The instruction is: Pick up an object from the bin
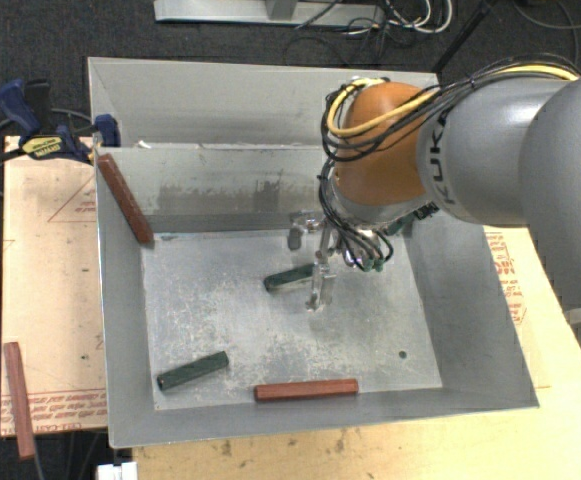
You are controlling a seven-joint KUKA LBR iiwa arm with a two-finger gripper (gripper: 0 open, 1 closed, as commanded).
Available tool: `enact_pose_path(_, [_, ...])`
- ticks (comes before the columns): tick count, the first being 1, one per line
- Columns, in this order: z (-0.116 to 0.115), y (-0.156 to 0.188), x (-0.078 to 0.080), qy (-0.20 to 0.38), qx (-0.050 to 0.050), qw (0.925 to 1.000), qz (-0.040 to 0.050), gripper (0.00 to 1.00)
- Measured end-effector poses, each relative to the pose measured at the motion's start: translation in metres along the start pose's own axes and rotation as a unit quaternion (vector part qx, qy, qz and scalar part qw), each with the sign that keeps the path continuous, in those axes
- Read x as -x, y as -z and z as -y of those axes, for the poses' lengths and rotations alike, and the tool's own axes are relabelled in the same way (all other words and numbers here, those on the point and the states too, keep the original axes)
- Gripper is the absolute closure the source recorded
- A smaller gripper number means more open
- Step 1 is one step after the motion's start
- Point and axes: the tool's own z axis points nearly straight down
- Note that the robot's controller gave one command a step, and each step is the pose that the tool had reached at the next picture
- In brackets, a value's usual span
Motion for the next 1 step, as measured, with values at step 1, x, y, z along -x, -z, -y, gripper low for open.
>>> enact_pose_path(1, [-0.0110,-0.0410,-0.0116,-0.013,0.000,0.9999,-0.0030,0.00])
